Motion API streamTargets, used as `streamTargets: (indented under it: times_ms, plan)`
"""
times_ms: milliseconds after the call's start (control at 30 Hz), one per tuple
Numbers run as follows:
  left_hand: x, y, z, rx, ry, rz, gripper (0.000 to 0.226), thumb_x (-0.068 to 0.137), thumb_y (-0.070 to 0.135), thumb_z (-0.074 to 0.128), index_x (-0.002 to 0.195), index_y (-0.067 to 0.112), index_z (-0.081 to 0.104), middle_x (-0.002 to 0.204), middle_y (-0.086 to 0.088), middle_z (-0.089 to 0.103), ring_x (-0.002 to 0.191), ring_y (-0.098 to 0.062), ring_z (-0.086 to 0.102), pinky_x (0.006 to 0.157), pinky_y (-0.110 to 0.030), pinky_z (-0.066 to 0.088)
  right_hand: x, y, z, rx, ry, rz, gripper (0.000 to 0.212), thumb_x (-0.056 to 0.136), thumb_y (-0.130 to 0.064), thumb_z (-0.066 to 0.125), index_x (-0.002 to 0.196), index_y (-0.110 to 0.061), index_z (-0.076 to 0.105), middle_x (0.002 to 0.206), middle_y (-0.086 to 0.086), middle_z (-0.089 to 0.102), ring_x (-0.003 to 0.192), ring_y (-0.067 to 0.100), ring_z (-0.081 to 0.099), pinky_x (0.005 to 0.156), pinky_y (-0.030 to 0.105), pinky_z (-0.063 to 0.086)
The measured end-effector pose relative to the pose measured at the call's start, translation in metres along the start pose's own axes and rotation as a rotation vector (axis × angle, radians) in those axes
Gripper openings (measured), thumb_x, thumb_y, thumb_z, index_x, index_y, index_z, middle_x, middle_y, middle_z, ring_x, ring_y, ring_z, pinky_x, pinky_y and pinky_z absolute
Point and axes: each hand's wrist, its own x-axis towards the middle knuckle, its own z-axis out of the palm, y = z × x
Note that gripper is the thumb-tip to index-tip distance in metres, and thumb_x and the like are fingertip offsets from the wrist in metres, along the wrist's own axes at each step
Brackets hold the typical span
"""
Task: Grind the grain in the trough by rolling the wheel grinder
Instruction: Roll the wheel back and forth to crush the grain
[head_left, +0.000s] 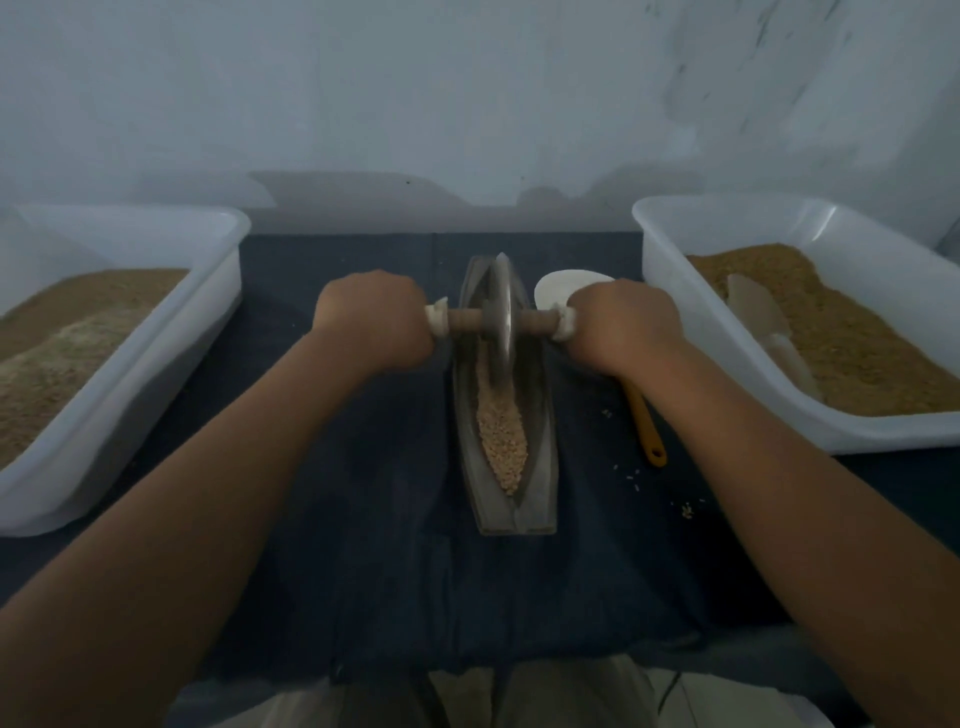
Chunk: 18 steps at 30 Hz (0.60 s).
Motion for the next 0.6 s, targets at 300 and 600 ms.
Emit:
streamTargets:
  times_ms: [300,600]
  plan:
    - [-0.045,-0.01,0.012,0.01,0.044,0.123,0.028,0.073,0.05,0.051,0.062,0.024,0.051,0.064,0.008,0.056,0.058,-0.019,0.056,0.055,-0.027,0.042,-0.049,0.017,0.009,0.024,-0.024,-0.107,0.029,0.087,-0.052,0.057,0.067,-0.03,0.059,0.061,-0.009,0.058,0.055,0.008,0.054,0.05,0.027,0.035]
    - [-0.011,-0.01,0.006,-0.059,-0.052,0.061,0.023,0.079,0.045,0.061,0.069,0.024,0.057,0.073,0.006,0.061,0.069,-0.023,0.062,0.062,-0.032,0.048,-0.003,0.006,-0.003,0.004,-0.051,-0.091,0.017,0.085,-0.041,0.062,0.077,-0.027,0.066,0.072,-0.007,0.062,0.067,0.015,0.059,0.06,0.033,0.047]
